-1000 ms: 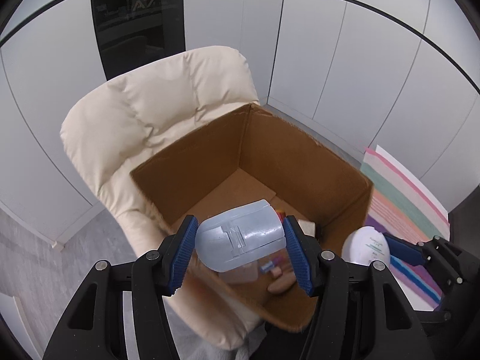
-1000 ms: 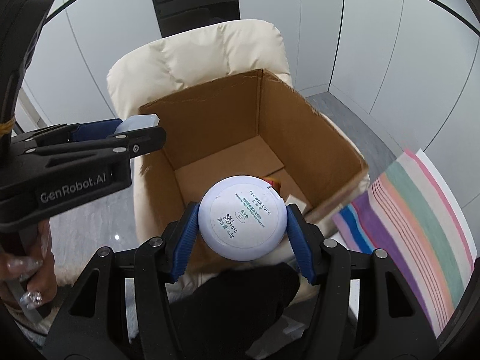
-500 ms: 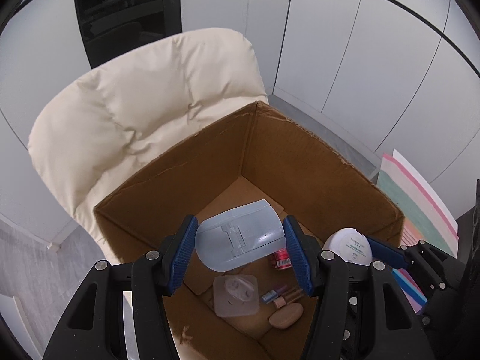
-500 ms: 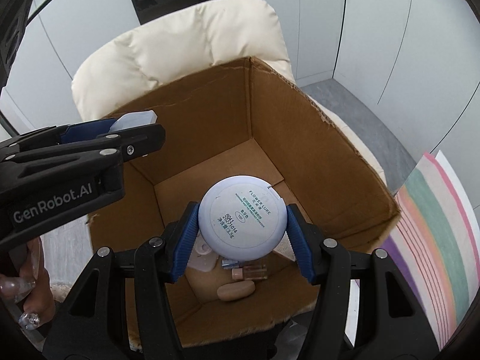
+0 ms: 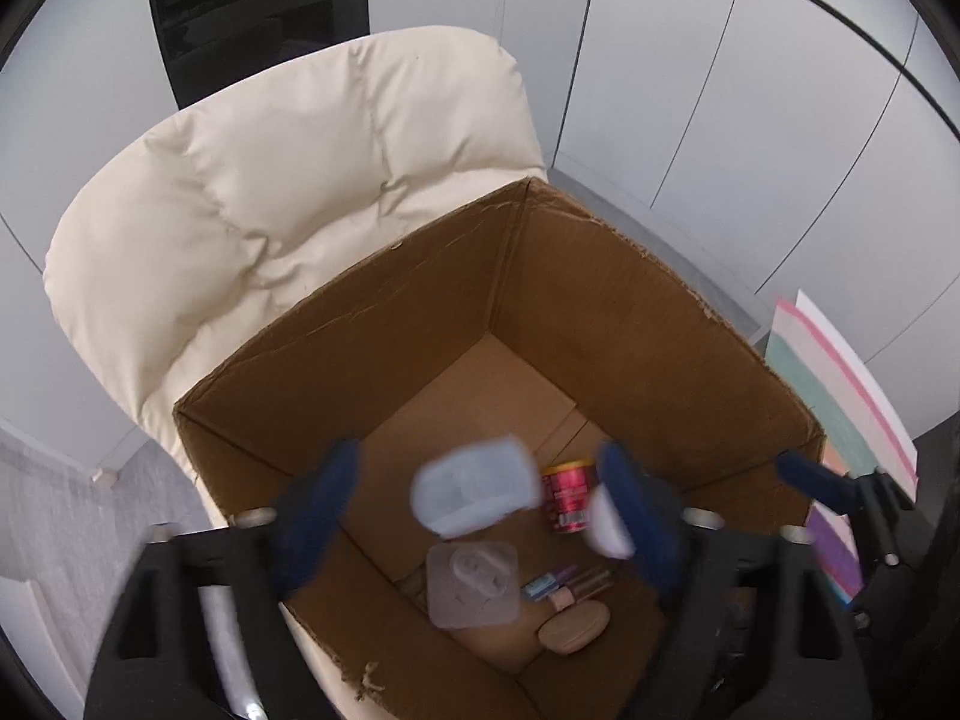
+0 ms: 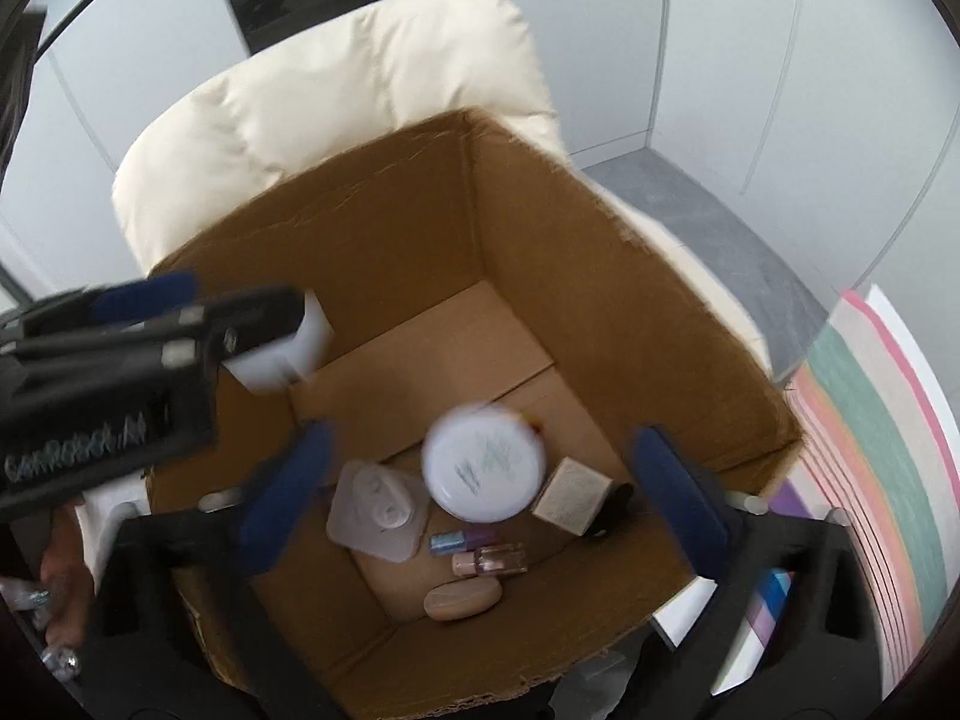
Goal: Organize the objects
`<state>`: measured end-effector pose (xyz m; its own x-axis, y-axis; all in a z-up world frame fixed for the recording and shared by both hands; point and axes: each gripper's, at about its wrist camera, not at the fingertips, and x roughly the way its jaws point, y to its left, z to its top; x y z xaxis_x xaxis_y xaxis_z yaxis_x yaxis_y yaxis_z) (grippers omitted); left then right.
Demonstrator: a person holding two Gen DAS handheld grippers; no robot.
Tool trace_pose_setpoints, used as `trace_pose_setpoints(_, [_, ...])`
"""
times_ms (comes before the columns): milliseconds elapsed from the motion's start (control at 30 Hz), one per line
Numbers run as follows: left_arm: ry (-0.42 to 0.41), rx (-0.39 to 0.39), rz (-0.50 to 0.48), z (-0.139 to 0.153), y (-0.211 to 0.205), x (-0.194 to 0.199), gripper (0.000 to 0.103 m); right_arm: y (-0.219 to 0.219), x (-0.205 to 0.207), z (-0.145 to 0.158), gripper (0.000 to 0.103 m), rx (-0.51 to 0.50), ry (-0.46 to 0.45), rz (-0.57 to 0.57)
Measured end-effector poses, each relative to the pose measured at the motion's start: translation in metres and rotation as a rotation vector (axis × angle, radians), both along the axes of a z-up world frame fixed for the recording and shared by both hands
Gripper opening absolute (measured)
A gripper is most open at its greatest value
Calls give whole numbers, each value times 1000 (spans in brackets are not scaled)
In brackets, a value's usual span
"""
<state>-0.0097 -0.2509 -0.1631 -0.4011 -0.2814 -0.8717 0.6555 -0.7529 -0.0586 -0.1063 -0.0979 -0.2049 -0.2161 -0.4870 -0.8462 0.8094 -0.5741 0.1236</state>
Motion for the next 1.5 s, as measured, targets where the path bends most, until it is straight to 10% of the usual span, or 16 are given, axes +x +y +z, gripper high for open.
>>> trace_pose_setpoints(467, [25,73,-91,5,21,-9,96,53,-14,17,103,-6,-103,-200])
trace_pose_setpoints(667, [17,228,-170,-4,29,-38,96,102,-27,33,103,18,-124,-386])
trace_pose_setpoints(1133, [-122,38,-574,135,118,-78,99,212,-13,156,103,-108,-83,-699])
trace_pose_setpoints(1333, [-19,106,-492,169,132,-28,99,224,23,190,103,-88,-65,-708])
trace_pose_setpoints(1500, [-45,0,-497,191,150,1,99,230,51,194,103,-42,-52,-761])
